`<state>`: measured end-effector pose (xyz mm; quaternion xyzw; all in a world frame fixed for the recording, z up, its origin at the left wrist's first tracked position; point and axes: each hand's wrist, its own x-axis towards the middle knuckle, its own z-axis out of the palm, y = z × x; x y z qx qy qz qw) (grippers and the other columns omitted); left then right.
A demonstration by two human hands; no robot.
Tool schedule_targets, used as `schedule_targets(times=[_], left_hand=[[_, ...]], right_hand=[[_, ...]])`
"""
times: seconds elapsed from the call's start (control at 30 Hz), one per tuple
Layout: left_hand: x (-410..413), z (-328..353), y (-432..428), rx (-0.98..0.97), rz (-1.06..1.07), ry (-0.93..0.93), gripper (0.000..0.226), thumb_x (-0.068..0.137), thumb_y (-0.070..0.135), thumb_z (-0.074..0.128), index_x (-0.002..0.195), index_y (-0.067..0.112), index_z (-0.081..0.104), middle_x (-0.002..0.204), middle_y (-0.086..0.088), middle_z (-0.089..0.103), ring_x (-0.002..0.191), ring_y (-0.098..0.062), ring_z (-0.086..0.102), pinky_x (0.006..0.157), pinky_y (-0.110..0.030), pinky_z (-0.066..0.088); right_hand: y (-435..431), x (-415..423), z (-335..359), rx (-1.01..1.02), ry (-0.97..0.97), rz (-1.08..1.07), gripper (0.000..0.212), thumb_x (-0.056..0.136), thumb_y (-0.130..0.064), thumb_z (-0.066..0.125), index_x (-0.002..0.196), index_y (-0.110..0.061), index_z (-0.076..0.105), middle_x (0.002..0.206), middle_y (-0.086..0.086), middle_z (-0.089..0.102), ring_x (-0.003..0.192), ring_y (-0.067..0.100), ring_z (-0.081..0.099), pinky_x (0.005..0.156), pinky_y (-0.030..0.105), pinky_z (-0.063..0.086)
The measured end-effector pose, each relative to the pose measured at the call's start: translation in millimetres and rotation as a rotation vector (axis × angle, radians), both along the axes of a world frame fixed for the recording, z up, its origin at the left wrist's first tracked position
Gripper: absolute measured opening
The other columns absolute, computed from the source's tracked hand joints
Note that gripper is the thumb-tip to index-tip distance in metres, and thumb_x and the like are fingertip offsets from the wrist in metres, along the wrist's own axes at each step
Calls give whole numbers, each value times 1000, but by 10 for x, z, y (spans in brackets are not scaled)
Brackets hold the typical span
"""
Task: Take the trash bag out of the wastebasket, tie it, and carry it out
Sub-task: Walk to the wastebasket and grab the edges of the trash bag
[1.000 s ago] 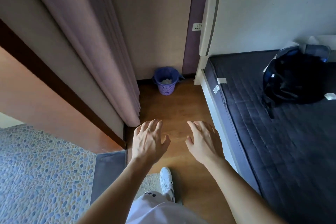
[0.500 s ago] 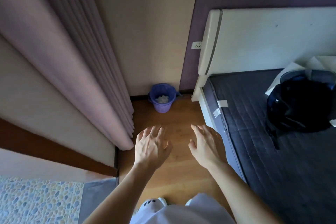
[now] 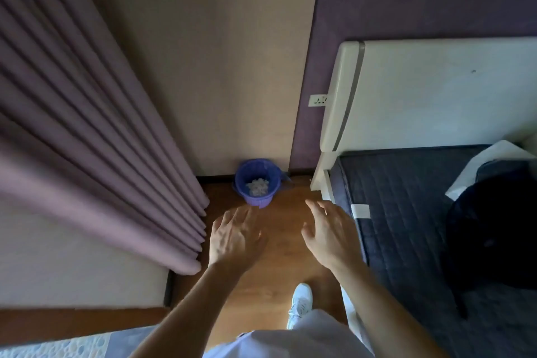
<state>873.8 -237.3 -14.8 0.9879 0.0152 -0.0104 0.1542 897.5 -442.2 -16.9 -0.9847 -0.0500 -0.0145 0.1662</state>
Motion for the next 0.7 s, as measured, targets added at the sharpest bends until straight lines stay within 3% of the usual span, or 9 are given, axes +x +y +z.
schedule_targets(times=[0.17, 0.3, 0.5, 0.7], left_hand=[[649, 37, -307, 7, 78, 23, 49, 94, 47, 44, 139, 29, 47, 142, 5, 54, 129, -21, 49, 105, -42, 37], [970, 37, -456, 14, 135, 52, 49, 95, 48, 44, 140, 30, 45, 143, 6, 52, 131, -21, 46, 107, -42, 35], [1255, -21, -375, 53, 248, 21, 40, 83, 34, 71, 120, 22, 65, 120, 1, 69, 109, -28, 65, 90, -46, 50], [1500, -62, -86, 114, 270, -27, 49, 79, 39, 75, 124, 26, 63, 122, 3, 67, 108, -23, 64, 86, -41, 52]], right_hand=[[-387, 834, 63, -34, -4, 92, 50, 79, -27, 71, 128, -15, 64, 117, 8, 72, 105, 30, 69, 91, 44, 55], [-511, 1298, 11, -23, -7, 135, 50, 79, -27, 71, 127, -14, 65, 113, 9, 72, 102, 30, 69, 89, 43, 56], [-409, 1684, -88, -2, 59, 215, 52, 79, -29, 69, 129, -16, 62, 119, 9, 70, 107, 30, 67, 92, 44, 54], [-104, 2094, -56, -12, 37, 324, 53, 78, -32, 69, 127, -15, 63, 112, 7, 70, 100, 28, 68, 85, 45, 56]])
